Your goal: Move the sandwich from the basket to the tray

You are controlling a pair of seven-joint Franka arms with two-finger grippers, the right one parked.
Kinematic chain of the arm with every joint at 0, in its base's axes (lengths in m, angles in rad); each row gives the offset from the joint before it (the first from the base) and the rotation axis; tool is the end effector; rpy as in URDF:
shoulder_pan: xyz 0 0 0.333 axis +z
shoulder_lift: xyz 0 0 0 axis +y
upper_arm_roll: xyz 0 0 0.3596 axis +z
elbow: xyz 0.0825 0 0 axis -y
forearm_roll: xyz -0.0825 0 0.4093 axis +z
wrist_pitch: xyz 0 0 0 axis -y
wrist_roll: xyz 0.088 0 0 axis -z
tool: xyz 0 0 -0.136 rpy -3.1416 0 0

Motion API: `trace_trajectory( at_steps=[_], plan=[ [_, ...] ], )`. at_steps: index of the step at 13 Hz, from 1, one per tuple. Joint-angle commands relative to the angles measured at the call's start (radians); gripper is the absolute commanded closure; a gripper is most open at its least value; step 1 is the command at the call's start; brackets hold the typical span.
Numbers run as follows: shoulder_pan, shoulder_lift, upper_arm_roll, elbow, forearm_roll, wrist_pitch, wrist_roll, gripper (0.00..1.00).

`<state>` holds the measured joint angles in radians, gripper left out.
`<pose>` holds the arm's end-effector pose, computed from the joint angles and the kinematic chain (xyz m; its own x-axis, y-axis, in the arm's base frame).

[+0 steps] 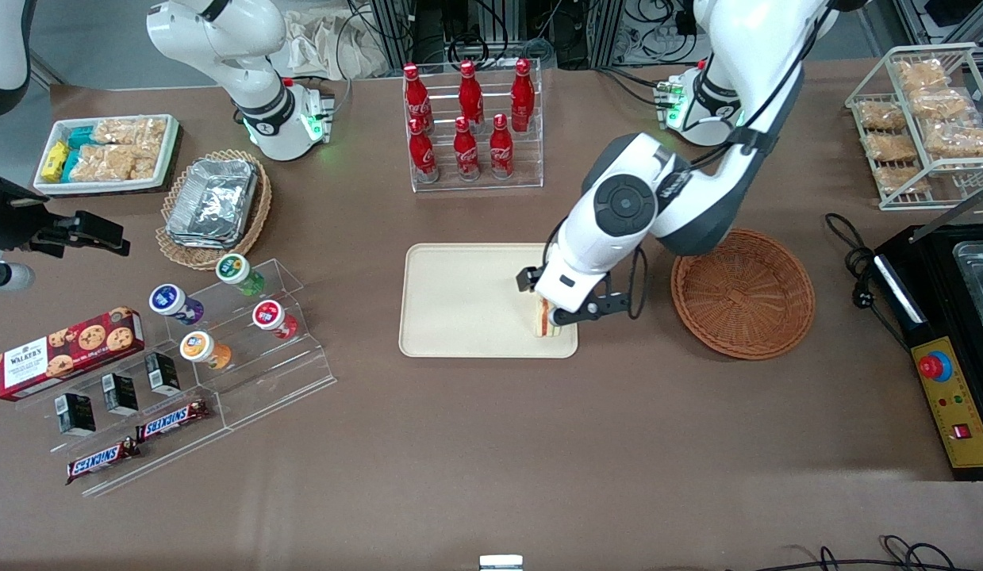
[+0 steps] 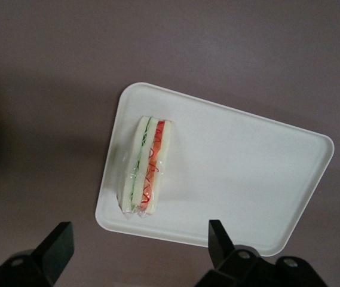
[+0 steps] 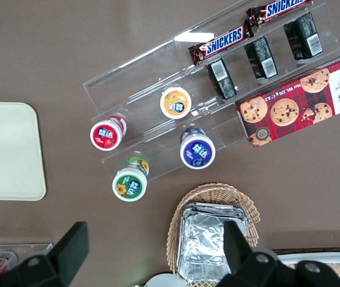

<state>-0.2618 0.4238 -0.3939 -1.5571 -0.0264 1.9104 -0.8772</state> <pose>0.5804 -0.4045 0.4174 0.9548 0.2460 -0.1670 0.2623 -0.9613 0.0837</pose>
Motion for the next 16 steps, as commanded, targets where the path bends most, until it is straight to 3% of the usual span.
trace_trajectory(
  at_steps=[1,3,4,7,11,13,16],
  plan=[
    [0.045,-0.002,0.013,0.158,0.017,-0.187,-0.014,0.00],
    [0.062,-0.072,0.042,0.166,0.023,-0.205,-0.005,0.00],
    [0.059,-0.124,0.102,0.154,0.022,-0.220,0.045,0.00],
    [0.061,-0.244,0.271,0.140,0.003,-0.373,0.400,0.00],
    [0.065,-0.361,0.464,0.014,0.022,-0.384,0.898,0.00],
    [0.097,-0.375,0.480,-0.015,0.060,-0.357,0.966,0.00],
    [0.111,-0.366,0.484,0.002,0.062,-0.363,1.064,0.00]
  ],
)
